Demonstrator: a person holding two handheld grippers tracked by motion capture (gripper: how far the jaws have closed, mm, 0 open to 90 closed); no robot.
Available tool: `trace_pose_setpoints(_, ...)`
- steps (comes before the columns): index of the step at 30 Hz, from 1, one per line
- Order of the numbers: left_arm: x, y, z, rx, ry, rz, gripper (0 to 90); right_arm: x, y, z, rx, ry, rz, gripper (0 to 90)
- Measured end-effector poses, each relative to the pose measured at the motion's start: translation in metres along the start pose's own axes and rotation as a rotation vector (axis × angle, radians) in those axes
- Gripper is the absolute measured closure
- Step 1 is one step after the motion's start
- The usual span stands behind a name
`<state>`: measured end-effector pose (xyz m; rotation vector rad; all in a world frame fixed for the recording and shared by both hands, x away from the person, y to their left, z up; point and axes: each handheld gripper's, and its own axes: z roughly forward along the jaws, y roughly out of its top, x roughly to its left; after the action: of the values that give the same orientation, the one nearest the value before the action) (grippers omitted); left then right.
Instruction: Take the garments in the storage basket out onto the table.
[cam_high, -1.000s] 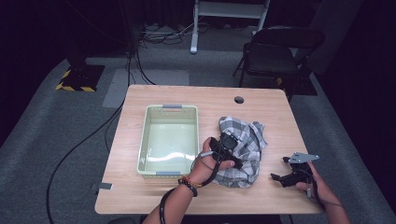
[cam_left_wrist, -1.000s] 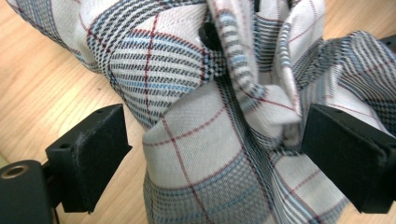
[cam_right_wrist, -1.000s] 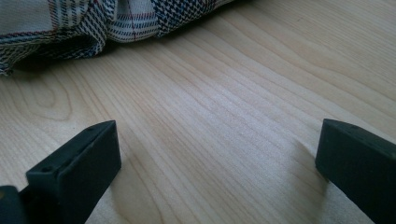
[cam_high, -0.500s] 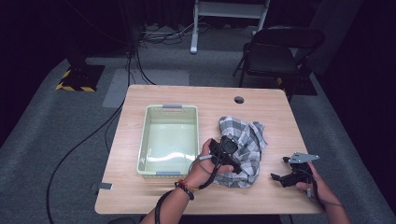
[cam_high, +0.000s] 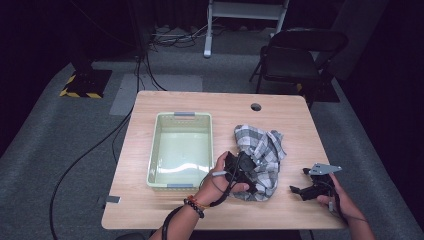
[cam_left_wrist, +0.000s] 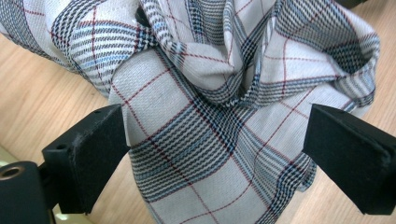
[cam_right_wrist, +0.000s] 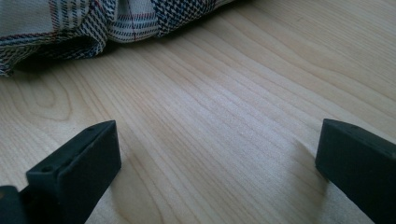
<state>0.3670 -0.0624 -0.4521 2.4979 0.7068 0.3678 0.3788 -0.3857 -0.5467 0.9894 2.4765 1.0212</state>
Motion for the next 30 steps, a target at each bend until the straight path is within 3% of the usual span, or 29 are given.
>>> trace_pose_setpoints(8, -0.006, -0.008, -0.005, 0.003, 0.015, 0.072, 5.5, 0.000, 0.000, 0.000, 0.000, 0.000, 0.000, 0.0)
trace_pose_setpoints(16, -0.008, -0.018, -0.015, -0.016, 0.040, 0.102, 4.3, 0.000, 0.000, 0.000, 0.000, -0.001, 0.001, 0.0)
trace_pose_setpoints(20, -0.010, -0.024, -0.018, -0.018, 0.034, 0.118, 4.3, 0.000, 0.000, 0.000, 0.000, -0.001, 0.001, 0.0)
trace_pose_setpoints(27, -0.018, -0.034, -0.025, -0.056, 0.021, 0.196, 4.2, 0.000, 0.000, 0.000, 0.000, -0.001, 0.002, 0.0)
trace_pose_setpoints(30, -0.020, -0.040, -0.027, -0.063, 0.012, 0.209, 4.0, 0.000, 0.000, 0.000, 0.000, -0.001, 0.001, 0.0)
